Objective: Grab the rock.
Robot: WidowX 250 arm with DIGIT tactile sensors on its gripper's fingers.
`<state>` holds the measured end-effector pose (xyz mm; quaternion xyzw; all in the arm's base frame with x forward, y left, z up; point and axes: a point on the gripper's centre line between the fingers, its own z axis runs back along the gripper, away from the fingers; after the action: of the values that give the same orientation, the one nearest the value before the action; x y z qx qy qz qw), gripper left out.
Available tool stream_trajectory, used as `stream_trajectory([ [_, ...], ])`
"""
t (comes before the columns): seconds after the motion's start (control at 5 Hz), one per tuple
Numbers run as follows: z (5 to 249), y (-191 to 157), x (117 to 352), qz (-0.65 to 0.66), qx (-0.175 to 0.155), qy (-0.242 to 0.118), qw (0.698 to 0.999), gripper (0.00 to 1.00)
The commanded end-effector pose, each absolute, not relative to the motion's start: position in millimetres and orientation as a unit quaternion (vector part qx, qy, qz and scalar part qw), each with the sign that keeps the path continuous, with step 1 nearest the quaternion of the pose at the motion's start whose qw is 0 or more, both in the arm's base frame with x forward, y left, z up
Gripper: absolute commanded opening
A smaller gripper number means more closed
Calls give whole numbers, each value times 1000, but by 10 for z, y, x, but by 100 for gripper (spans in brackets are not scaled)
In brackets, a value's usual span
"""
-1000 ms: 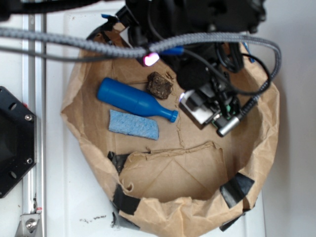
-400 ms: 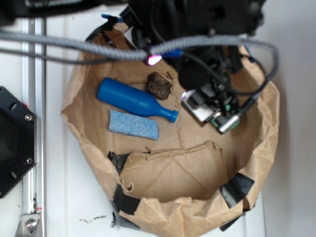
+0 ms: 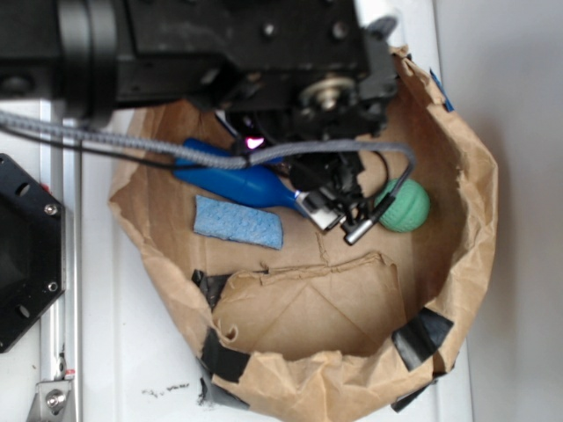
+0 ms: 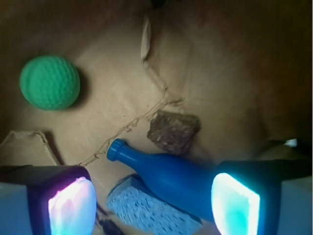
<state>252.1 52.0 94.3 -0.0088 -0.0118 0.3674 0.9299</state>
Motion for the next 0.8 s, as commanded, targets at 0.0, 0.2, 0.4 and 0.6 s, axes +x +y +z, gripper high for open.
stream_trajectory([
  [0.0, 818, 712, 2547, 381, -2, -40, 924, 100],
  [0.2, 821, 776, 2582, 386, -5, -37, 922, 100],
  [0.4, 895, 885, 2599, 404, -15, -44, 914, 100],
  [0.6, 837, 980, 2670, 431, -14, -71, 900, 100],
])
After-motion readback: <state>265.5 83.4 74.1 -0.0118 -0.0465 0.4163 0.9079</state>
